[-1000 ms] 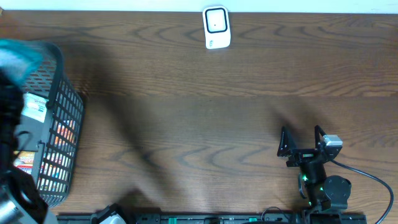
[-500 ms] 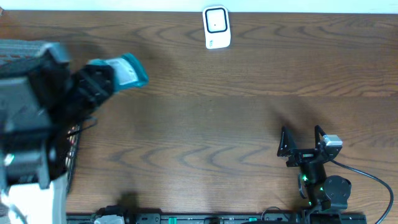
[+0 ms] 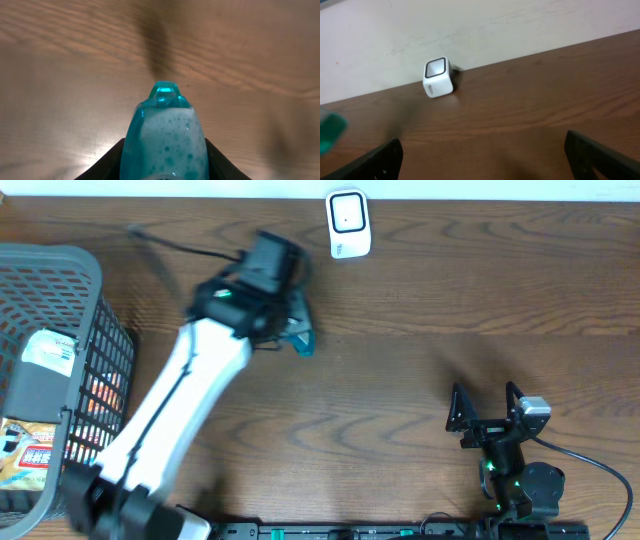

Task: Scan the item barcode
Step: 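Carry the bottle to the table center near the scanner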

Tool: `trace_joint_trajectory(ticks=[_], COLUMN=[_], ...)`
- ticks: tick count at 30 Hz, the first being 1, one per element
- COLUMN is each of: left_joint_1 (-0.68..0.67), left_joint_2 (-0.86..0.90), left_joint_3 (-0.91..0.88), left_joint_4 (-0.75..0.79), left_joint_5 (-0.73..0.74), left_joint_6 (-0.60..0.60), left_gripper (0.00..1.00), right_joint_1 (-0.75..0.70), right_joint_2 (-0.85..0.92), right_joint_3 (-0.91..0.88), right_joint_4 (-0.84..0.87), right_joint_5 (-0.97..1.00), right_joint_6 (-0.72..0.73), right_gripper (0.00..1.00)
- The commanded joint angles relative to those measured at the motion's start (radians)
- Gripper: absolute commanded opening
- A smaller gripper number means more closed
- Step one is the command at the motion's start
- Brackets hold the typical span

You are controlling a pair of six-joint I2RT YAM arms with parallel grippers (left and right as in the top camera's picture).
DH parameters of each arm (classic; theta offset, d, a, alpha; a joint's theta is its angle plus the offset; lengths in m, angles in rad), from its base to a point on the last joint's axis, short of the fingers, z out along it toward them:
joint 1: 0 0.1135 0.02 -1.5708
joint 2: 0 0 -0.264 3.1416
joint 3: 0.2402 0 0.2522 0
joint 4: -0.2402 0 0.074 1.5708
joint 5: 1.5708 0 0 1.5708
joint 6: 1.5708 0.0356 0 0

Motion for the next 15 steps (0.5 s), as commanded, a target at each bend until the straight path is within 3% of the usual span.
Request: trace_joint_trajectory(ticks=[1,9,15], left_joint_1=[-0.071,-0.17,-0.192], left_joint_2=[0.072,0.158,0.181], left_joint_3=[0.01,0.01,0.01], left_joint_4=[0.047,0.093,0.08], left_joint_5=[-0.097,-0.084,0.016], left_joint_6=[0.121,0.538,0.757], left_gripper=[0.39,0.39,0.39], right_joint_1=[0.005,0.005,0.005], right_joint_2=[0.0,0.0,0.0], right_joint_3=[-0.001,-0.001,-0.001], right_joint_4=[-0.004,-0.004,-0.004], right_joint_5=[0.002,0.002,0.002], right_joint_6=[-0.016,-0.016,-0.016], right_gripper=[0.99,0.99,0.99])
